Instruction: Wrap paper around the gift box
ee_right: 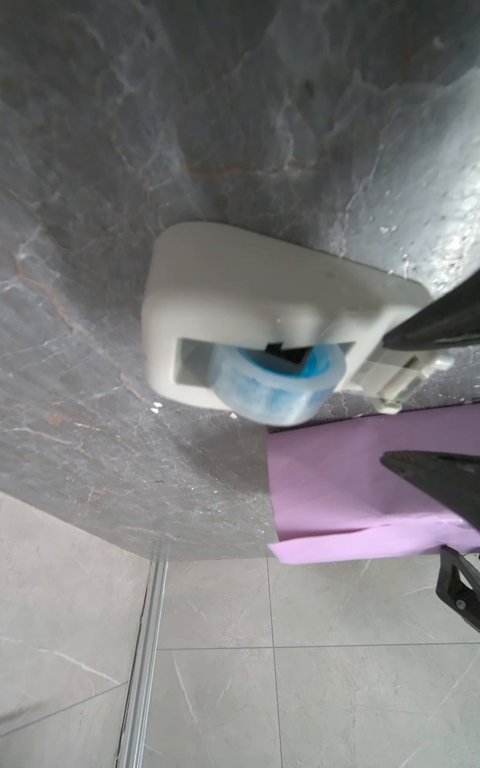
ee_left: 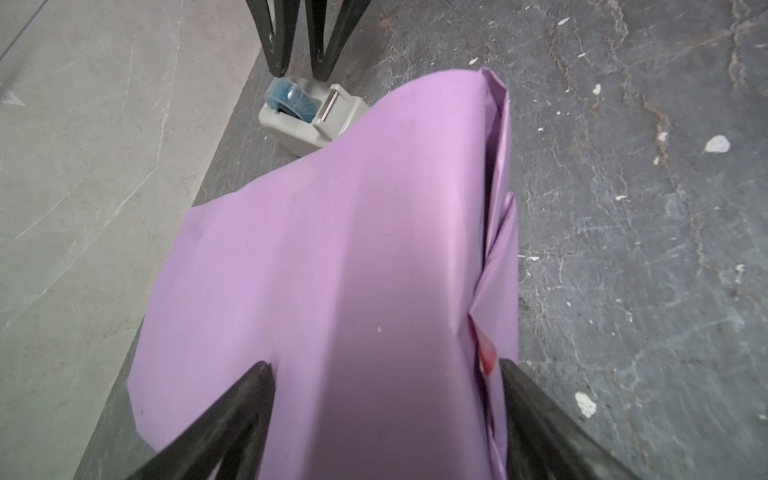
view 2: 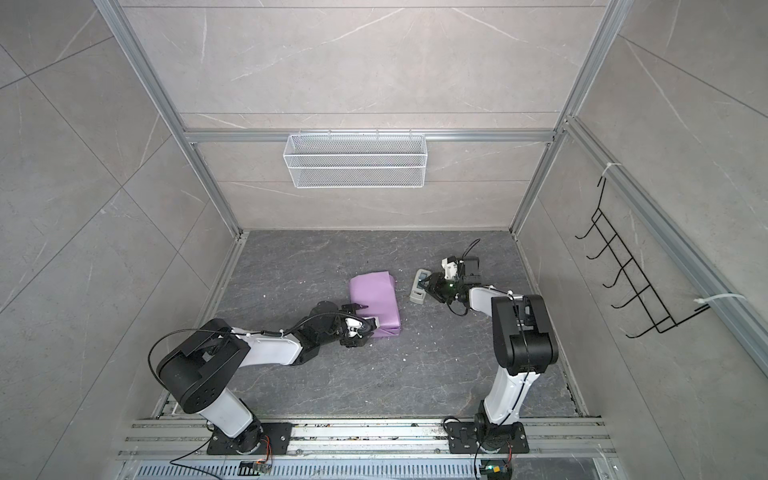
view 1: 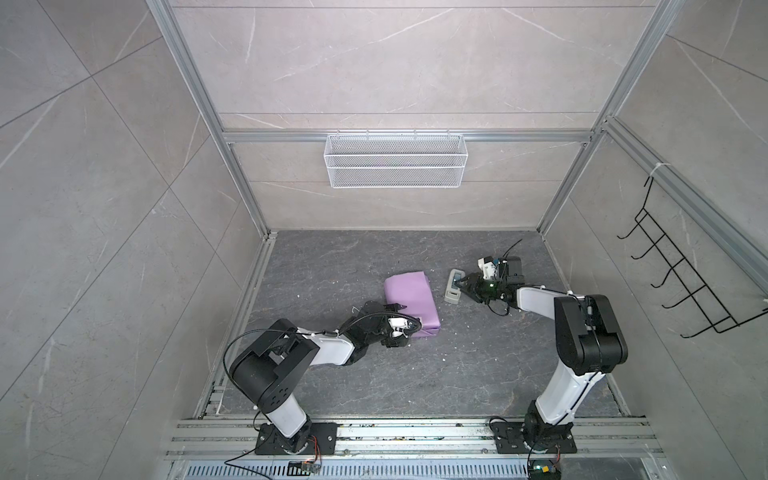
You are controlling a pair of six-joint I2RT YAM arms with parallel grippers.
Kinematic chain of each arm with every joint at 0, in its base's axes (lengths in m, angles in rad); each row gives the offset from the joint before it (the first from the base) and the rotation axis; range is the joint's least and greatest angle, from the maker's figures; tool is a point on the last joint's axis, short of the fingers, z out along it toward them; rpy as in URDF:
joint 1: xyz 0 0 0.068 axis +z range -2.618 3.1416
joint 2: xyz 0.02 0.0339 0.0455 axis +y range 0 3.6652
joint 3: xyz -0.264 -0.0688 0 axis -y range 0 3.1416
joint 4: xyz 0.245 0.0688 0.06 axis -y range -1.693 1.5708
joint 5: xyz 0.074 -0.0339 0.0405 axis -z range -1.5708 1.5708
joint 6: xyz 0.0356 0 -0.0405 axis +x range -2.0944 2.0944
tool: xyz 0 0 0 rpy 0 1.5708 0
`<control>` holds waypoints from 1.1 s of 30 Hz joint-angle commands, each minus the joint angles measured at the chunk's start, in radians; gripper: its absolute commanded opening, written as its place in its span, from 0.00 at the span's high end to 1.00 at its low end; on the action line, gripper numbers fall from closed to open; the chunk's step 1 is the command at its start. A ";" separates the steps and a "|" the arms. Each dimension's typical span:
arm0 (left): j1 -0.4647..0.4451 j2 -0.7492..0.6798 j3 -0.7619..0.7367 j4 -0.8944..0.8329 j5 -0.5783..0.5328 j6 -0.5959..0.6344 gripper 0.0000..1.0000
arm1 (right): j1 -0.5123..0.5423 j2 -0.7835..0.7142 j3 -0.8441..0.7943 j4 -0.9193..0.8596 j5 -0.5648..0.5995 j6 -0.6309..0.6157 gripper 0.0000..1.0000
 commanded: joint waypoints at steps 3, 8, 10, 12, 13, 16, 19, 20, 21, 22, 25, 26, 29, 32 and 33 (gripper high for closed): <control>0.006 0.014 0.013 -0.062 0.028 -0.030 0.18 | -0.002 0.047 0.022 0.036 -0.022 0.033 0.61; 0.006 0.013 0.014 -0.063 0.030 -0.031 0.18 | -0.002 0.077 0.024 0.028 -0.017 0.045 0.63; 0.006 0.015 0.015 -0.063 0.028 -0.031 0.18 | -0.002 0.086 0.020 0.027 -0.011 0.048 0.64; 0.006 0.014 0.015 -0.063 0.028 -0.030 0.18 | -0.002 0.096 0.018 0.023 -0.010 0.055 0.64; 0.006 0.014 0.015 -0.063 0.028 -0.031 0.18 | -0.002 0.100 0.016 0.020 -0.010 0.059 0.65; 0.006 0.012 0.014 -0.063 0.030 -0.031 0.18 | -0.002 0.105 0.012 0.006 -0.006 0.063 0.67; 0.006 0.013 0.015 -0.063 0.028 -0.031 0.18 | -0.003 0.112 0.016 -0.017 -0.006 0.063 0.69; 0.006 0.014 0.014 -0.062 0.030 -0.031 0.18 | -0.003 0.115 0.019 -0.026 -0.006 0.062 0.69; 0.006 0.014 0.015 -0.062 0.030 -0.031 0.18 | -0.002 0.119 0.021 -0.031 -0.006 0.063 0.69; 0.006 0.013 0.014 -0.062 0.031 -0.031 0.18 | -0.001 0.121 0.022 -0.036 -0.006 0.063 0.70; 0.006 0.013 0.015 -0.062 0.032 -0.033 0.18 | -0.002 0.130 0.023 -0.042 -0.006 0.066 0.71; 0.006 0.013 0.014 -0.062 0.032 -0.033 0.18 | -0.002 0.133 0.023 -0.044 -0.007 0.068 0.72; 0.006 0.012 0.015 -0.062 0.032 -0.033 0.18 | -0.003 0.137 0.019 -0.044 -0.007 0.070 0.72; 0.006 0.011 0.014 -0.060 0.032 -0.033 0.18 | -0.002 0.140 0.018 -0.044 -0.009 0.073 0.74; 0.006 0.012 0.015 -0.061 0.032 -0.034 0.18 | -0.002 0.142 0.018 -0.043 -0.009 0.075 0.74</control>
